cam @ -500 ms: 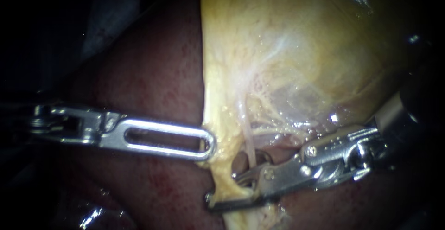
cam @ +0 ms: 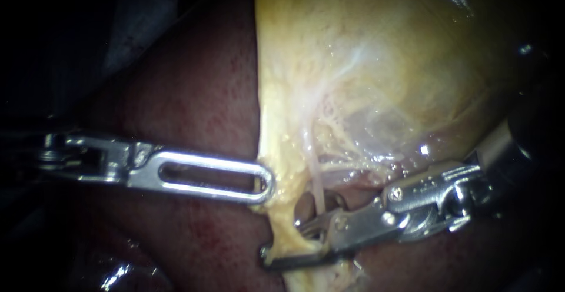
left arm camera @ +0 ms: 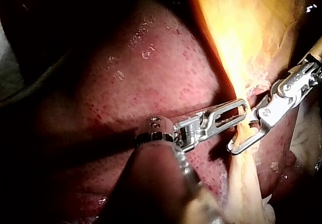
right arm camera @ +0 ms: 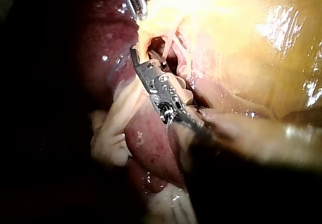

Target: Going back first clip left tube

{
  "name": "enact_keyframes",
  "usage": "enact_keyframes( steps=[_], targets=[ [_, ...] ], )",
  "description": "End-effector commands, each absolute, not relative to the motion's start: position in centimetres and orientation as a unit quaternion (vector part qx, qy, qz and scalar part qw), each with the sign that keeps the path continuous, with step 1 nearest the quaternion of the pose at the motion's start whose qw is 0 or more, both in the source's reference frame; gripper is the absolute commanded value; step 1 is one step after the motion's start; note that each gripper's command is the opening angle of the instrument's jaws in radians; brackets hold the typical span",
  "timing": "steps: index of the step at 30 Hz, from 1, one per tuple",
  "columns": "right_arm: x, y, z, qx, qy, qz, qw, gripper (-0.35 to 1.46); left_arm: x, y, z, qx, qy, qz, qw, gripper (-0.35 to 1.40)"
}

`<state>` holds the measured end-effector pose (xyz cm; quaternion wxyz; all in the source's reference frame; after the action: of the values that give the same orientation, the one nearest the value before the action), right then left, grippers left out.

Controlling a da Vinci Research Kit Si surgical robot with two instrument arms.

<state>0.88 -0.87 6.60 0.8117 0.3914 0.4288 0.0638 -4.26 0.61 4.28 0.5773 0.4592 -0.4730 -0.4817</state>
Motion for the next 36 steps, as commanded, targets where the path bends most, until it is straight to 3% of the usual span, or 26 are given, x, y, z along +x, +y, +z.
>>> enact_keyframes(
  steps=[1,4,5,8,16,36],
  targets=[
    [0.87,-0.87,6.6,0.392,0.429,0.063,0.812,-0.35,-4.26,0.61,4.28,0.459,-0.473,-0.482,0.577,-0.35],
    [0.87,-0.87,6.6,0.392,0.429,0.063,0.812,-0.34,-4.26,0.61,4.28,0.459,-0.473,-0.482,0.577,-0.35],
    [0.87,-0.87,6.6,0.392,0.429,0.063,0.812,-0.15,-4.26,0.61,4.28,0.459,-0.473,-0.482,0.577,-0.35],
    [0.86,-0.87,6.61,0.394,0.428,0.065,0.811,0.12,-4.26,0.61,4.28,0.459,-0.473,-0.482,0.577,-0.35],
    [0.85,-0.84,6.62,0.358,0.442,0.063,0.82,0.44,-4.26,0.61,4.28,0.459,-0.473,-0.482,0.577,-0.35],
    [0.74,-0.66,6.47,0.342,0.452,0.057,0.822,0.48,-4.26,0.61,4.31,0.459,-0.473,-0.481,0.578,-0.35]
  ],
)
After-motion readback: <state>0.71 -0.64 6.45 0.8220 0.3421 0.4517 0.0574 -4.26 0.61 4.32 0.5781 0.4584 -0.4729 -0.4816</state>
